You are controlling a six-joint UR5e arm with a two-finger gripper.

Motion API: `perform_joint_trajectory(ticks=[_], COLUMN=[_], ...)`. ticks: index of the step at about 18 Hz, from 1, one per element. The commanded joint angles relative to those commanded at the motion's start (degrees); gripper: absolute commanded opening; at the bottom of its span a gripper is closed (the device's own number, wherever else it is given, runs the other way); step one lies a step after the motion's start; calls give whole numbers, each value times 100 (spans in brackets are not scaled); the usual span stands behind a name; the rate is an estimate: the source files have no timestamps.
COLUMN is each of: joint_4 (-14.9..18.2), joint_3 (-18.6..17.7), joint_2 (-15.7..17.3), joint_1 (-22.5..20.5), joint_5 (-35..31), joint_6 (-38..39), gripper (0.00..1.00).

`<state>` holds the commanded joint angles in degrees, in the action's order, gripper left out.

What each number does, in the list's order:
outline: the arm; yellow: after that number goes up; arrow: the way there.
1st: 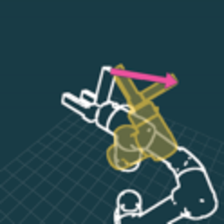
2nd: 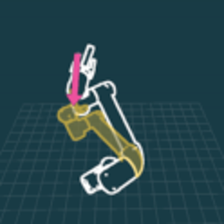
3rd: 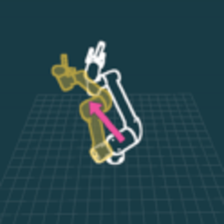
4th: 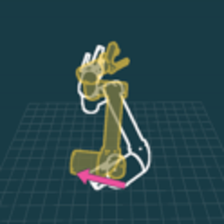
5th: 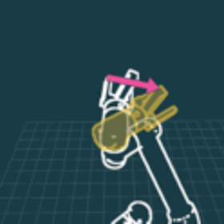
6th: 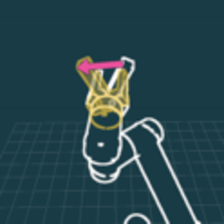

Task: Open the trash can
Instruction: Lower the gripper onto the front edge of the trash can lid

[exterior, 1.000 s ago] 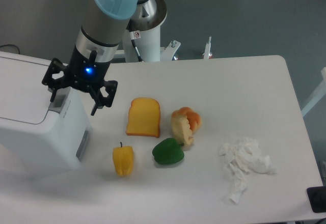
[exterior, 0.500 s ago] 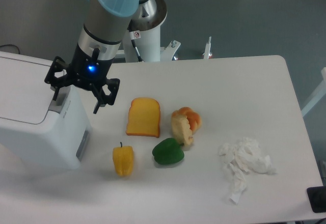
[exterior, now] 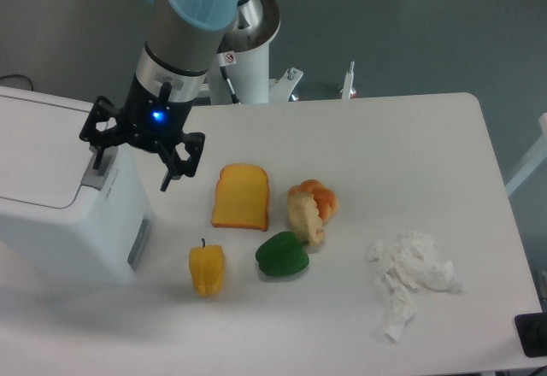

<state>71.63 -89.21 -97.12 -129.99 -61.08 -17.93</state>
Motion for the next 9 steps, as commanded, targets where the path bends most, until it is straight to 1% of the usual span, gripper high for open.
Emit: perform_joint_trajectory(ticks=[9], joint_4=[-18], joint_3=[-35], joint_2=[-9], joint_1=[0], joint_5=[0], joint_6=[0], gripper=[100])
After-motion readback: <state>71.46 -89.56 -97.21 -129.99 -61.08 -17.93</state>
